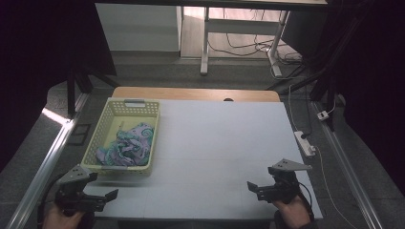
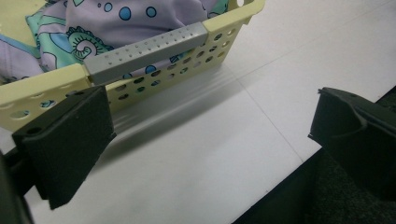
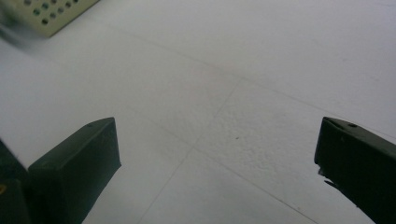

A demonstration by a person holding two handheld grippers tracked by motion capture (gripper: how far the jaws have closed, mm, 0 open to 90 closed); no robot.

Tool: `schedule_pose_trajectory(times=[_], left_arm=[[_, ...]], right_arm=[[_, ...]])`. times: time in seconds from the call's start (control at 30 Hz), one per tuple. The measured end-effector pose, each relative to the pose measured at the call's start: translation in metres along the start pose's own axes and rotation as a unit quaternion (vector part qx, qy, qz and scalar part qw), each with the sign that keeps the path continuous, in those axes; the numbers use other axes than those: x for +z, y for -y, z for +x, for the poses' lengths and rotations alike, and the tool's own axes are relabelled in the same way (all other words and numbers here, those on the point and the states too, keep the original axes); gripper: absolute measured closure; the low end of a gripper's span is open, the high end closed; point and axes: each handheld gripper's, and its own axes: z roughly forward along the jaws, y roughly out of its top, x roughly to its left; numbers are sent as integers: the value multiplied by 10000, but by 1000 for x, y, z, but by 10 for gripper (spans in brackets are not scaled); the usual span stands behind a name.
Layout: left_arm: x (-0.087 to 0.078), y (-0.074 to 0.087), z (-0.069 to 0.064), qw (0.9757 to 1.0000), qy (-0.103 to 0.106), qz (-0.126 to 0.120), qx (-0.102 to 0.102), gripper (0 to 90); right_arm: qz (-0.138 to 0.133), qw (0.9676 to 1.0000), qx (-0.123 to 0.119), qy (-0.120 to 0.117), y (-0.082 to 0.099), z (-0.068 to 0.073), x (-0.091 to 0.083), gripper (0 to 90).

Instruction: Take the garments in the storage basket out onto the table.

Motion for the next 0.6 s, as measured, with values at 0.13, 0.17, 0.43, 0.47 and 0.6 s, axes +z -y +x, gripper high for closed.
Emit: schedule_pose_trajectory(times=[0.13,0.17,0.43,0.47,0.6], left_arm=[[0,0,0,10000,48,25,0,0],[0,0,0,10000,48,25,0,0],[1,1,3,9996,257,78,-65,0],[1,0,4,9995,279,94,-65,0],[2,0,4,9994,323,133,-61,0]], right_arm=[[188,9995,-248,-46,-1,5,5,2],[233,9993,-302,-30,-2,5,5,2],[179,9996,-199,-114,-2,3,5,2],[168,9996,-162,-136,-2,2,5,2],[136,9997,-42,-179,-2,-1,4,2]])
